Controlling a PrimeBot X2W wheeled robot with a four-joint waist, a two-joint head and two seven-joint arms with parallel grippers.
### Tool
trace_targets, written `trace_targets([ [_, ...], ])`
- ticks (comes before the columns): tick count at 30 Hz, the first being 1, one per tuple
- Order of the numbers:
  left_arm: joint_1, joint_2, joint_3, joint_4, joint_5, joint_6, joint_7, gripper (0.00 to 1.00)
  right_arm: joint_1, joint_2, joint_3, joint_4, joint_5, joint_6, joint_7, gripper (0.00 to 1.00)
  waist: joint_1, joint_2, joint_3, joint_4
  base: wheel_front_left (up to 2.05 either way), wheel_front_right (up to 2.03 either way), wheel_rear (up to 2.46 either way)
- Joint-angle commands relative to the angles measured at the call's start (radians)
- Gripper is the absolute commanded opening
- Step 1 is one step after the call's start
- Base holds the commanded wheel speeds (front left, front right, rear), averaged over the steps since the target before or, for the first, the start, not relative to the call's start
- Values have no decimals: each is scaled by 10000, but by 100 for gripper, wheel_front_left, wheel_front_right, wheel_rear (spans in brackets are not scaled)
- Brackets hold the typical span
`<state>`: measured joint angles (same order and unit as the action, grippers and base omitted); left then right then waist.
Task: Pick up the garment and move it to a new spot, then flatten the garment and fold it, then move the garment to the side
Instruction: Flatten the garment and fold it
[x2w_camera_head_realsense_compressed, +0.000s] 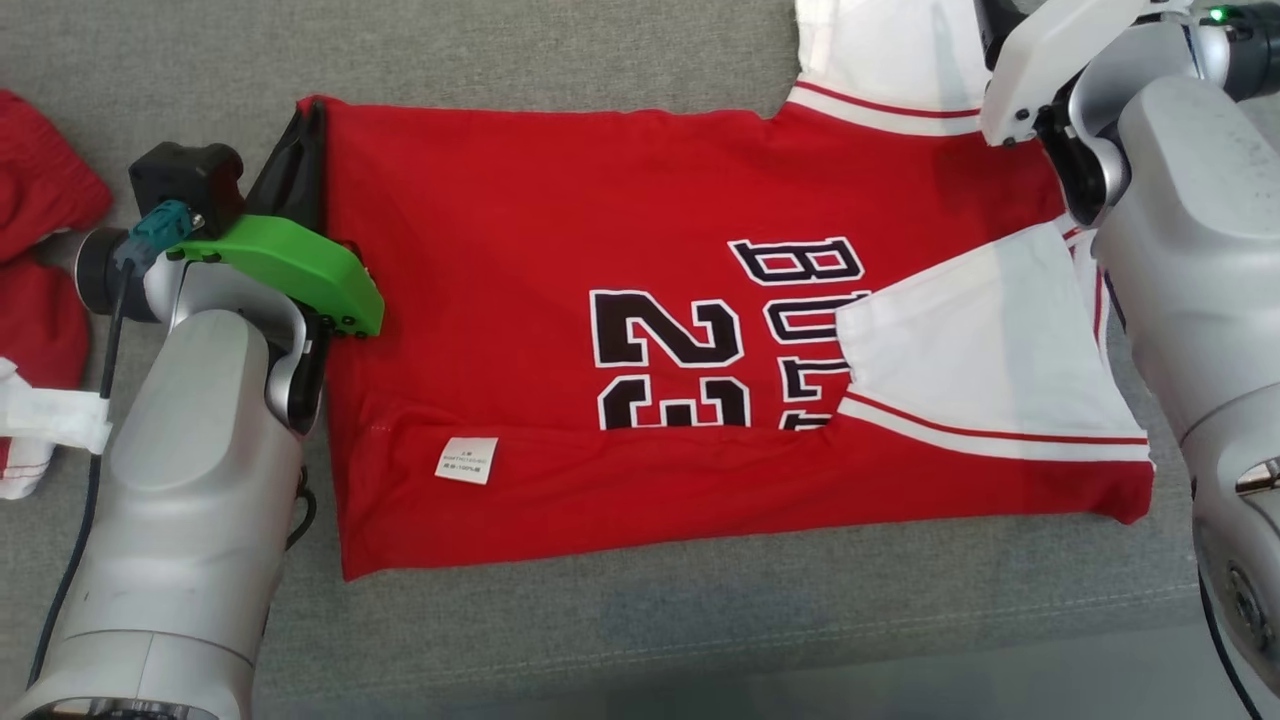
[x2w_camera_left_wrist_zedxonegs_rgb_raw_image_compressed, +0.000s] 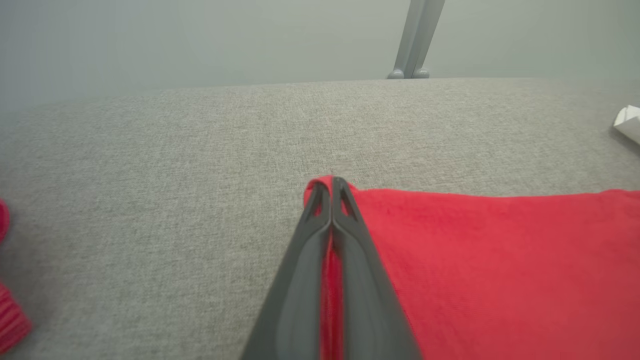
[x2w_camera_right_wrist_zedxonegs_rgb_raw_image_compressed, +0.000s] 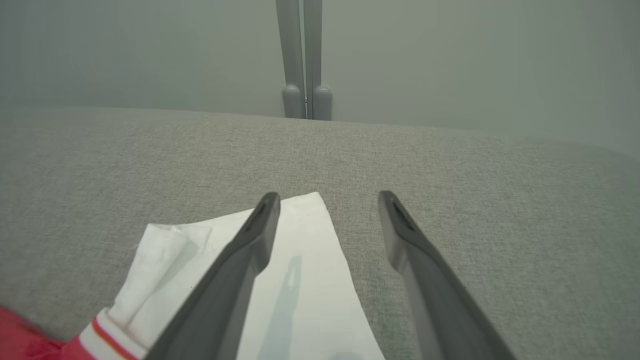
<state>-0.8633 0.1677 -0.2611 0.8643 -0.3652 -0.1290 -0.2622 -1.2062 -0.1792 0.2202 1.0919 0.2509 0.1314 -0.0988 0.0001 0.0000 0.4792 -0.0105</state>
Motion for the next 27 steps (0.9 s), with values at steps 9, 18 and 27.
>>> trace_targets([
  [9,-3,-431,-204,-708,203,-15,-29,0,-1080,-325,-420,1553,-402,-14,-259,100,-1,0,718,1045,0,0,0],
  [18,272,-663,-460,-1453,360,-15,-29,0,-1223,-782,-1208,1930,-851,-14,-279,100,-1,0,922,1508,0,0,0],
  [27,417,-637,-648,-1944,371,-15,-29,0,-1145,-850,-2077,2005,-1567,-14,-156,21,-1,0,1177,1736,0,0,0],
])
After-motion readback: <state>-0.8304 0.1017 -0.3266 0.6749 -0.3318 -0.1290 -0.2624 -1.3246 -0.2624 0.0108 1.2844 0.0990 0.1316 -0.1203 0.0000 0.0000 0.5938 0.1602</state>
